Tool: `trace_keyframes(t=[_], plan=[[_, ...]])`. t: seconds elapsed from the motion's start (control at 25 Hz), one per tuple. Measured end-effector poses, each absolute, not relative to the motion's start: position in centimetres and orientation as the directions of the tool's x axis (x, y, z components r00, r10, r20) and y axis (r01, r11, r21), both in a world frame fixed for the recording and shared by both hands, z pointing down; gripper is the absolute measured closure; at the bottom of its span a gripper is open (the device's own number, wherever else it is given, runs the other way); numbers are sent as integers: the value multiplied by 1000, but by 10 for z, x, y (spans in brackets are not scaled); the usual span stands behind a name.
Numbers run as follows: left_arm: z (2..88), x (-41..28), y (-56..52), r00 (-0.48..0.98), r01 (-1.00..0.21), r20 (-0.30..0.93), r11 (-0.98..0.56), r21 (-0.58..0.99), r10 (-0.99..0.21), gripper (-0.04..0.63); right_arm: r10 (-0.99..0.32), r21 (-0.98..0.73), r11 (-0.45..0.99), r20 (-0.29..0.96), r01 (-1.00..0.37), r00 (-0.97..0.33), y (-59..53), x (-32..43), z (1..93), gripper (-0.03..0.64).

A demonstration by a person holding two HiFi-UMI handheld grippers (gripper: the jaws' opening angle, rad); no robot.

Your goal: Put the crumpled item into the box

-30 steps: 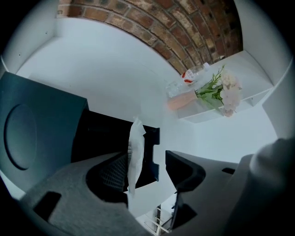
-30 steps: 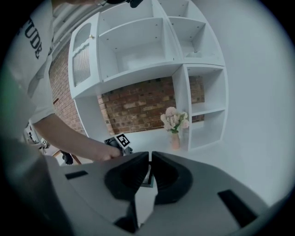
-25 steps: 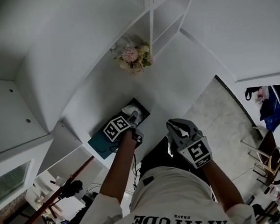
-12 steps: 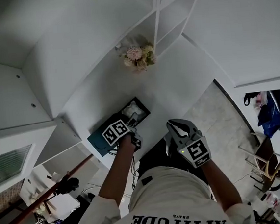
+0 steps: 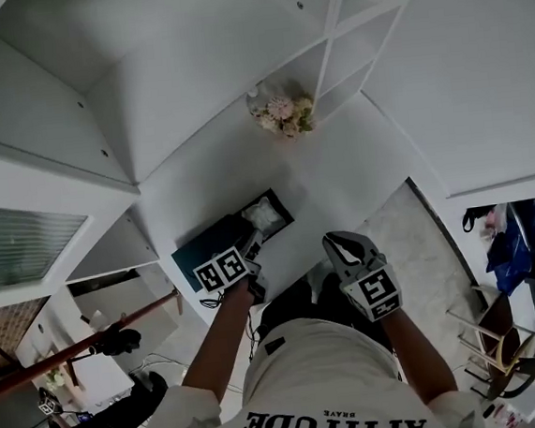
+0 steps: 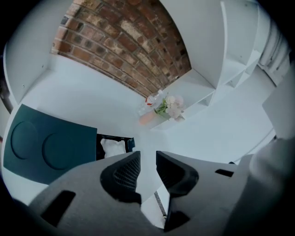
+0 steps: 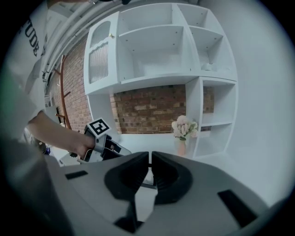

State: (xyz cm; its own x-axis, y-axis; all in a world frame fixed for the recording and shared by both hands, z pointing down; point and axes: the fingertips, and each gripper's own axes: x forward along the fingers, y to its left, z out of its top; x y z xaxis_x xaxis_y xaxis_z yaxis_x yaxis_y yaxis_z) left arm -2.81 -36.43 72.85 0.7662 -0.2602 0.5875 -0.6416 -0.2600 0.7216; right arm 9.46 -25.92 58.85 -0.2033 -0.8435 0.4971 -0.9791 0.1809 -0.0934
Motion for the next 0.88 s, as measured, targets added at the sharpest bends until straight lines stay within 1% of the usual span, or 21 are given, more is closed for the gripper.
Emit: trace_keyframes(t=[0.16, 0.36, 0.52, 0.88], plan=[[710, -38, -353, 776, -629, 557, -311, 713, -294, 521, -843, -84, 211, 490, -974, -224, -254, 93, 583, 578], [682, -45, -337, 770, -635, 518, -368, 679, -372, 552, -834, -76, 279, 475, -957, -281, -247, 92, 577, 580], [657, -49, -319, 752, -656, 486, -425, 624, -446, 561, -817, -94, 353, 454, -931, -355, -236, 89, 573, 580], [603, -55, -264, 667, -735, 414, -454, 504, -619, 569, -775, -146, 464, 410, -874, -481, -198, 113, 556, 580]])
